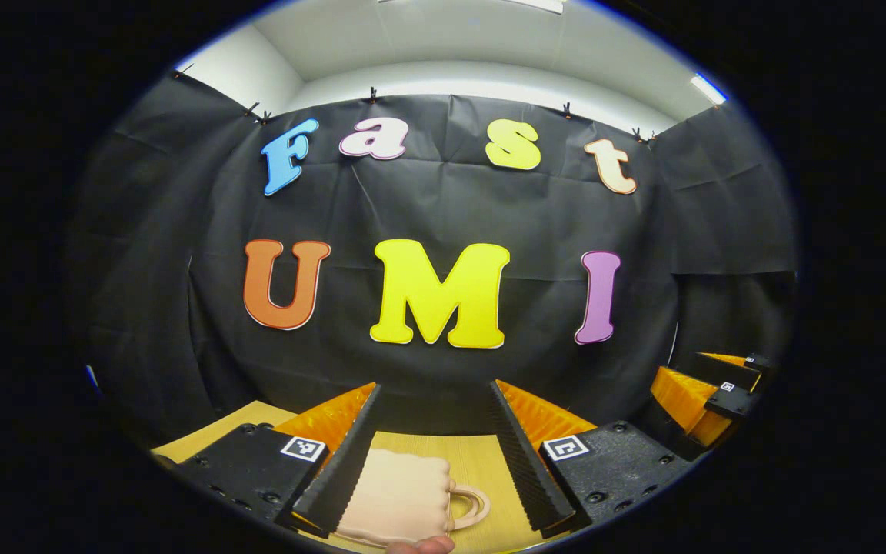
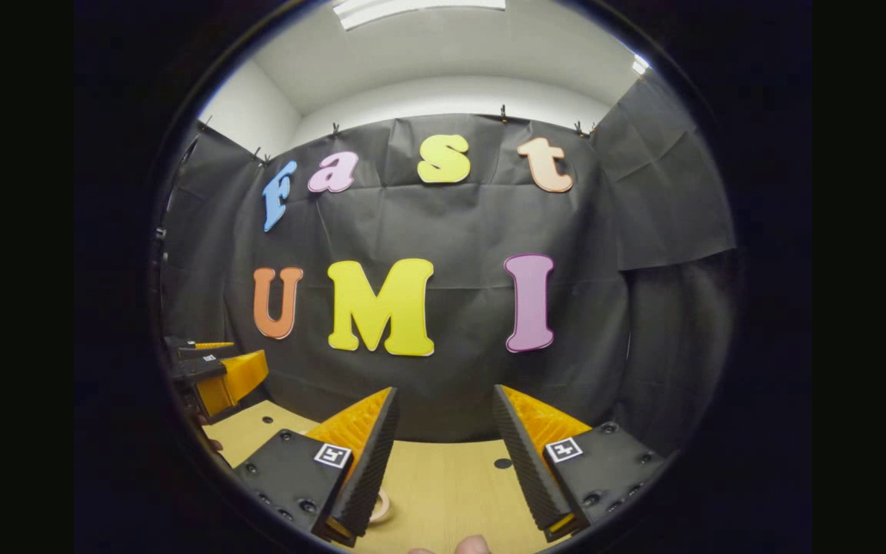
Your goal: First open the suitcase, pack the skin care products into it, and then close the suitcase.
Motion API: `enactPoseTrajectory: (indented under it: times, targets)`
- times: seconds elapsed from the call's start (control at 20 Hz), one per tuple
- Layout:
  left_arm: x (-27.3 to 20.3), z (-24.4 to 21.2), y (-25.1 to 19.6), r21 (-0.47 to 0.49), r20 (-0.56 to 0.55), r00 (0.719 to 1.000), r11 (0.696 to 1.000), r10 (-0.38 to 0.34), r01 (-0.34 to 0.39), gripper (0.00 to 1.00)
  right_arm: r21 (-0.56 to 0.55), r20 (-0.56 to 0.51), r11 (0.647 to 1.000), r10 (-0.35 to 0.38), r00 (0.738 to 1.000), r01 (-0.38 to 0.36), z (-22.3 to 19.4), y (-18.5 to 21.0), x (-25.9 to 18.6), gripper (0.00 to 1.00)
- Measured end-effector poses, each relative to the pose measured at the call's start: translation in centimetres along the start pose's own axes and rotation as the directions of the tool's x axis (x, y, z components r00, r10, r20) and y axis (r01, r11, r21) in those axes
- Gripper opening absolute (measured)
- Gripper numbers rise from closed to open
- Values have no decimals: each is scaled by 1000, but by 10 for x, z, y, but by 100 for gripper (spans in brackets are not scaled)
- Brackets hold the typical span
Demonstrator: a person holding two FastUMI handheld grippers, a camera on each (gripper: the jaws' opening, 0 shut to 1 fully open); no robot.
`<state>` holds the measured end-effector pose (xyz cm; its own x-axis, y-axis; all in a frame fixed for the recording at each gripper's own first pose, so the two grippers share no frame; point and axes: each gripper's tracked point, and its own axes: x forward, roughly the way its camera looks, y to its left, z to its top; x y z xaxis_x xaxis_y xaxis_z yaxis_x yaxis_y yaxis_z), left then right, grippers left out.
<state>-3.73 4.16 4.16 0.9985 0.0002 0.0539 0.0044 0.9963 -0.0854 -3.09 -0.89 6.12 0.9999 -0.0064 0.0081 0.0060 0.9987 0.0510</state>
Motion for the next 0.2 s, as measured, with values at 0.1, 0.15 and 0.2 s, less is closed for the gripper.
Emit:
enactPoseTrajectory:
  times: [0.1, 0.15, 0.2]
  targets:
    - [-1, 2, 4, 1, 4, 1000, 1000, 9, -9, 87, 0, -3, 1000, 0, 1000, 0, -1, 1, 2, 73]
    - [1, 2, 6, -1, 5, 1000, 1000, 11, -11, 87, 0, -4, 1000, 2, 1000, -2, -1, 2, 4, 73]
    - [3, 0, 7, -2, 1, 1000, 1000, 14, -14, 87, 1, -3, 1000, 5, 1000, -5, -1, 4, 6, 73]
